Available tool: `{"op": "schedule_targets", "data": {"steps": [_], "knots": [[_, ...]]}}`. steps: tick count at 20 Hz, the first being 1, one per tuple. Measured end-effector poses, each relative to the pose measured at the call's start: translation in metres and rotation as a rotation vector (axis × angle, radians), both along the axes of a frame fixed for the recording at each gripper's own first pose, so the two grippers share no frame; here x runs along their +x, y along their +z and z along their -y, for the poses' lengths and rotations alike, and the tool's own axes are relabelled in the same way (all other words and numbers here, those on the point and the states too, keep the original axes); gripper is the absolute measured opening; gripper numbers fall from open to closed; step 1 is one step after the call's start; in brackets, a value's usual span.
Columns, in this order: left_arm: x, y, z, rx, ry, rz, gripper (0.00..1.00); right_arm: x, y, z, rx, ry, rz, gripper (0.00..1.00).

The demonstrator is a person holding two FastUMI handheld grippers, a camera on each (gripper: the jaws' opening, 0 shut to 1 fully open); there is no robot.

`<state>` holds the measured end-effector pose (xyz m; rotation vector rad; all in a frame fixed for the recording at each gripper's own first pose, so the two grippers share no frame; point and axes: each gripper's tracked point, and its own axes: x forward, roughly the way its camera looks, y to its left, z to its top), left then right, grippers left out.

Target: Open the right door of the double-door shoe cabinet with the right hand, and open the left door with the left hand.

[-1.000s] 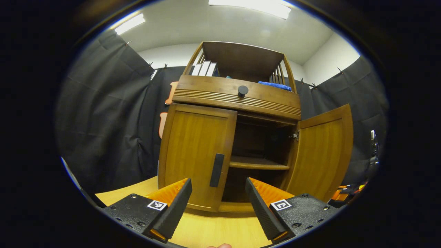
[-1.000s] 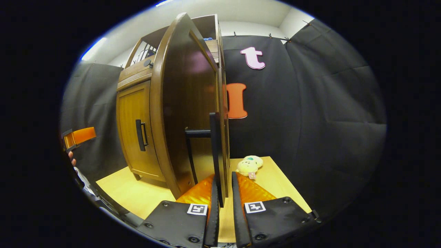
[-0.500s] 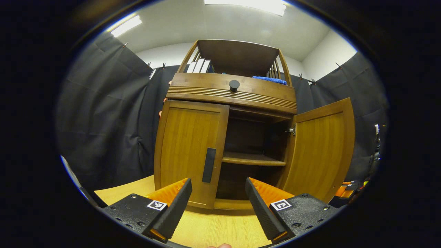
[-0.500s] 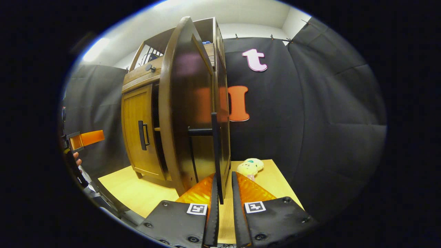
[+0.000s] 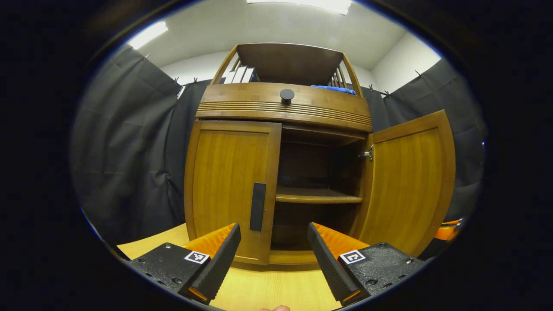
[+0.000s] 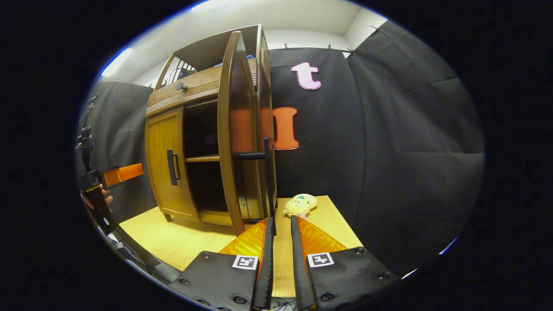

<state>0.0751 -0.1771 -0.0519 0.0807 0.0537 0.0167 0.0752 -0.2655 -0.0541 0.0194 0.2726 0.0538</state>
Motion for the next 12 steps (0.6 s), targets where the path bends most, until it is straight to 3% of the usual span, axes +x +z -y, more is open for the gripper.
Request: {"op": "schedule_targets", "data": {"steps": [4, 8, 10, 11, 12], "knots": [[0.040, -0.002, -0.011, -0.003, -0.015, -0.005, 0.95, -0.011, 0.017, 0.003, -0.005, -0.065, 0.036, 0.53], [0.084, -0.013, -0.025, 0.035, -0.027, -0.009, 0.92, -0.020, 0.029, 0.001, -0.002, -0.119, 0.062, 0.81], [0.113, -0.019, -0.035, 0.071, -0.027, -0.010, 0.92, -0.023, 0.033, -0.001, -0.011, -0.138, 0.065, 0.83], [0.128, -0.022, -0.039, 0.087, -0.020, -0.014, 0.92, -0.024, 0.035, -0.004, -0.012, -0.144, 0.069, 0.94], [0.140, -0.028, -0.043, 0.089, -0.013, -0.022, 0.92, -0.025, 0.036, -0.008, -0.011, -0.149, 0.070, 0.94]]}}
